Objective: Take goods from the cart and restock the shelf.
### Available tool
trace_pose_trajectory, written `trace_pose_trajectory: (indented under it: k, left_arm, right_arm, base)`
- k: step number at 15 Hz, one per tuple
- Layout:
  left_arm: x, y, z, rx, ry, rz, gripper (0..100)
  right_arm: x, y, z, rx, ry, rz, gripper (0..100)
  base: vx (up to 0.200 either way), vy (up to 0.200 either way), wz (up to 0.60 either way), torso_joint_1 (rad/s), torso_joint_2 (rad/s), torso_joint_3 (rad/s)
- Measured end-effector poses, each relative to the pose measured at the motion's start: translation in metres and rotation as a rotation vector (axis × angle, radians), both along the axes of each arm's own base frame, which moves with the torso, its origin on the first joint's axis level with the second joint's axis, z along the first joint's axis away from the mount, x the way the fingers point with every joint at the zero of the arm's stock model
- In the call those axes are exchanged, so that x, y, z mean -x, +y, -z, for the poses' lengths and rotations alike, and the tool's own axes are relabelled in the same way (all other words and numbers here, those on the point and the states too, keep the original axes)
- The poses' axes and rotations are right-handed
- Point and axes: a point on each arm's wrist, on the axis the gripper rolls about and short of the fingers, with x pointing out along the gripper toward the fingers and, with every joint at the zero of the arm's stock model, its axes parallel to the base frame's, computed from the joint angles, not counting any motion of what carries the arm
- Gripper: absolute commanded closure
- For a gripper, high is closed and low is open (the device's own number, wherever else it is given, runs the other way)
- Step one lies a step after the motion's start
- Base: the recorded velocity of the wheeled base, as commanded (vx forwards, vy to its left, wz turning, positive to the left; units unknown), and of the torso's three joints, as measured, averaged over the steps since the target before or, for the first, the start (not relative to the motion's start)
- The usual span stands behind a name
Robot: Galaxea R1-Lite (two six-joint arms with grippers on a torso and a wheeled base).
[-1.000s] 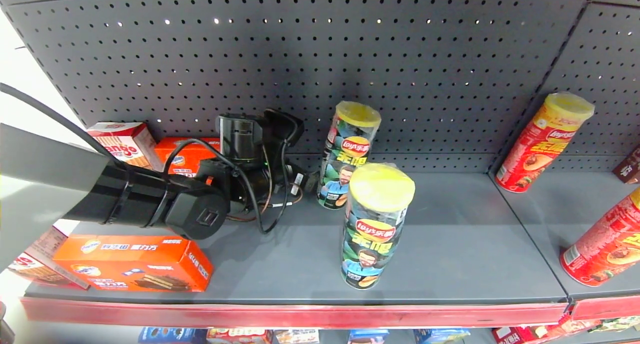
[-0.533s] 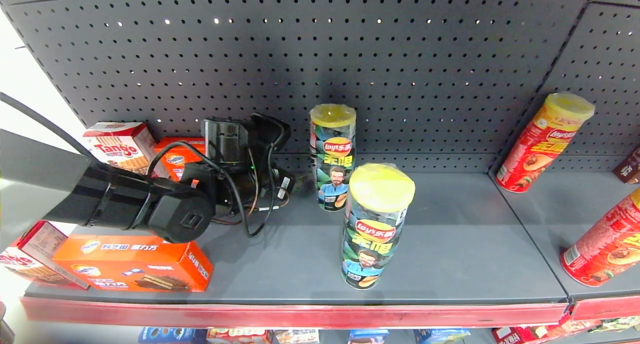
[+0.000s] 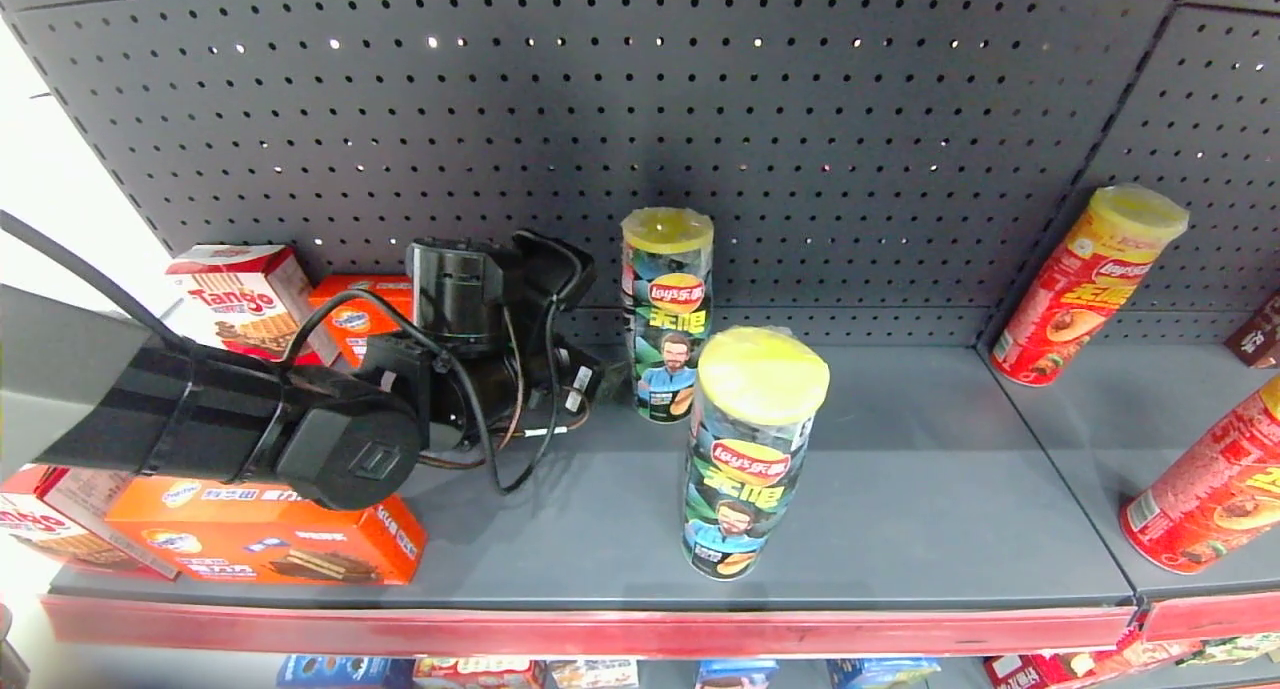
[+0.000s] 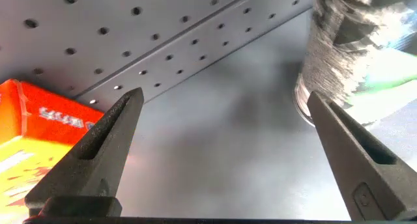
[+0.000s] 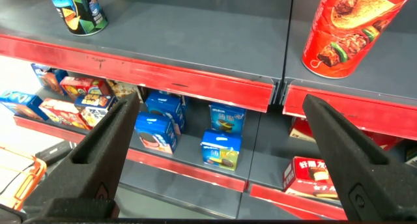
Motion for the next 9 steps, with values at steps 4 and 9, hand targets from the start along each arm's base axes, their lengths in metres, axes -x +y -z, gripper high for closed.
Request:
trace_pose_trajectory:
  k: [4, 9]
  left_arm:
    - [-0.002, -0.005, 0.002, 0.002, 0.000, 0.009, 0]
    - [-0.006, -0.013, 0.006, 0.005, 0.003, 0.020, 0]
  right_arm:
    - [0.000, 0.000, 0.000, 0.000, 0.000, 0.000, 0]
    - [0.000, 0.000, 0.000, 0.000, 0.000, 0.001, 0]
  base:
    - [0.000, 0.000, 0.00, 0.000, 0.00, 0.000]
    - [0.000, 0.000, 0.00, 0.000, 0.00, 0.000]
